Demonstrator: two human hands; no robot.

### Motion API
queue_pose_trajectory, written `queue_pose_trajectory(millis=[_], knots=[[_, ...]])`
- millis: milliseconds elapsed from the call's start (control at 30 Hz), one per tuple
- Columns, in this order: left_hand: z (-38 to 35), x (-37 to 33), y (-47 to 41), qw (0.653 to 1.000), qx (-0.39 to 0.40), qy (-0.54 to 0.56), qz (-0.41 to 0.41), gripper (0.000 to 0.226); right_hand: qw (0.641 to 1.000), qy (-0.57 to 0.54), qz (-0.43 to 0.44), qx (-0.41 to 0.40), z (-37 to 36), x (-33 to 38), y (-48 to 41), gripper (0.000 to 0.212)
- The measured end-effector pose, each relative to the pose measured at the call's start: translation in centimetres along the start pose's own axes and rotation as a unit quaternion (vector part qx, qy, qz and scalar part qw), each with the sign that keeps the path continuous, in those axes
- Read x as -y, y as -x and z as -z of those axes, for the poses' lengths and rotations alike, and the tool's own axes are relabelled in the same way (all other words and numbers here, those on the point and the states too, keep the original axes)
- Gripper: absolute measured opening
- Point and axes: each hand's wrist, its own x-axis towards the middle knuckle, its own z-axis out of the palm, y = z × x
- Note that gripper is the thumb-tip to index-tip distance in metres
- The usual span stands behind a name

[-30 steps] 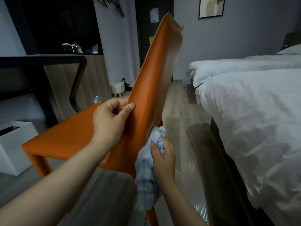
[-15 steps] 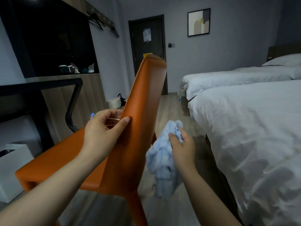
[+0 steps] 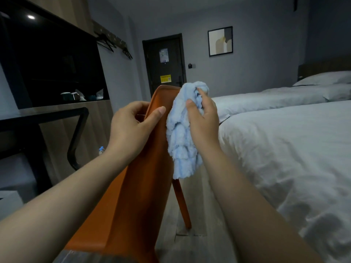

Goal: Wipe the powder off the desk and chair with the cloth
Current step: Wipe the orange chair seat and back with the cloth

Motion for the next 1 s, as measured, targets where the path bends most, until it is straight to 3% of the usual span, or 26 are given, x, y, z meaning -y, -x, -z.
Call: queue_pose_trajectory(millis=[200,500,667,1000], knots=[[-0.5,0.2,0.4,0.999,-0.027,0.011,-0.036,0.013,0.998,-0.040,-0.031,0.032,-1.4,-1.1,-1.0,0.041],[-1.7,0.4,1.0,0.996,-0.076,0.016,-0.037,0.028,0.988,-0.086,-0.122,0.047,-1.6,-6.8,3.7,0.031],[-2.1,0.6,1.1,0.996,-0.082,0.015,-0.041,0.034,0.977,-0.113,-0.168,0.065,-1.7,-10.3,7.5,0.012],[-2.5,0.9,1.3,0.994,-0.093,0.019,-0.045,0.029,0.960,-0.117,-0.234,0.100,-2.3,-16.5,14.4,0.020]])
